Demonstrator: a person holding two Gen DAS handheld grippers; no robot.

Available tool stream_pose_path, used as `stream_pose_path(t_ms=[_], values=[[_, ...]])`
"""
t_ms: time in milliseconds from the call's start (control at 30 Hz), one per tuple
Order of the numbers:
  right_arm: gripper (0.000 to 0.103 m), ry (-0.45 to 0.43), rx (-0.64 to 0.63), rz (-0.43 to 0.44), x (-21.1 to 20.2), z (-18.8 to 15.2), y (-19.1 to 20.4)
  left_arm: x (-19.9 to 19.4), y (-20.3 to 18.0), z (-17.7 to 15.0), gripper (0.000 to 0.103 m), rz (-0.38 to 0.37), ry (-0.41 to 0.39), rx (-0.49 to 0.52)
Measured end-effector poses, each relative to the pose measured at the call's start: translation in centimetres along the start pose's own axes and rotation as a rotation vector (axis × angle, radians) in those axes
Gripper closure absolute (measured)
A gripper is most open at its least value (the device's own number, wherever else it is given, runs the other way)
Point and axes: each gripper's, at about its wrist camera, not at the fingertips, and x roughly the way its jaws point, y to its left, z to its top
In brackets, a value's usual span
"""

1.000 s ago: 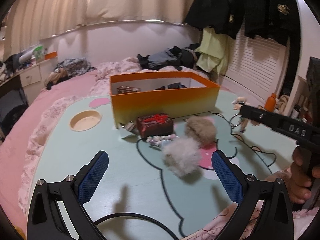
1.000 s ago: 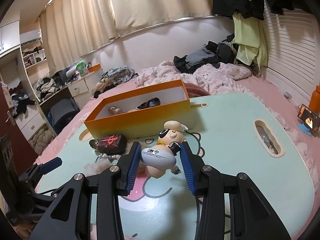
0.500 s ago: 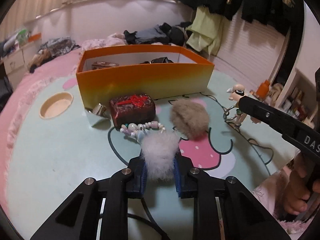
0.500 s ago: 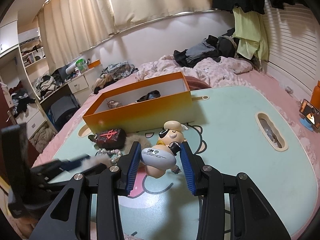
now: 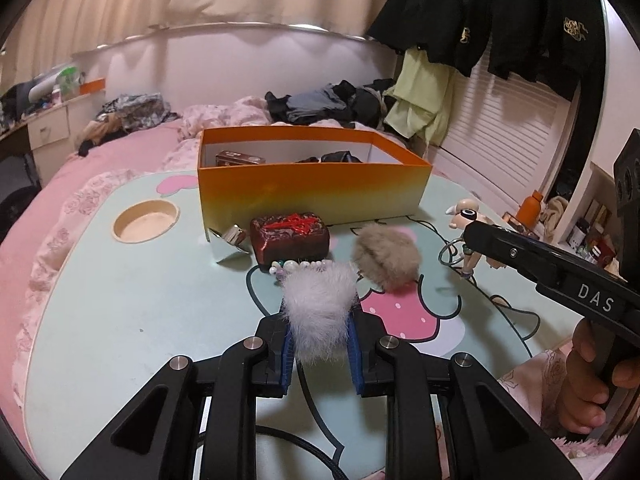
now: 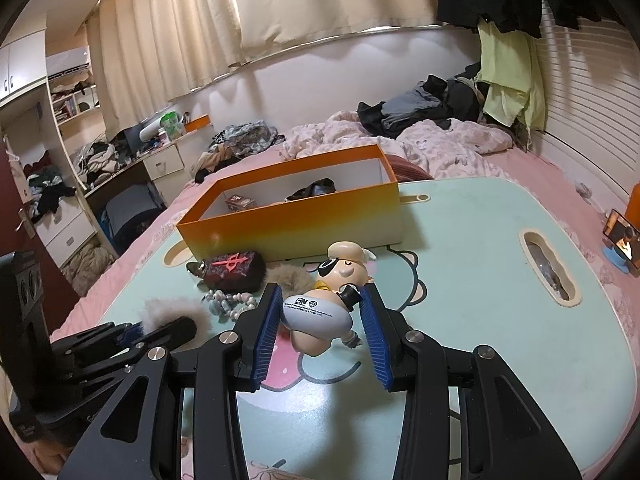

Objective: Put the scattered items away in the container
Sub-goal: 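Grasp the white fur pompom with the left gripper while the right holds the figurine, then carry the figurine and white pompom into the box and open both grippers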

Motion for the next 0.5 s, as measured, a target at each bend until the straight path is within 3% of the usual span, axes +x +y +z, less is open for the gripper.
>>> stream_pose_path(t_ms=[500], values=[[0.061, 0.009, 0.001, 0.001, -0.11, 0.00, 0.16, -0.19, 0.34, 0.12, 0.082, 0.001, -0.007, -0.004]])
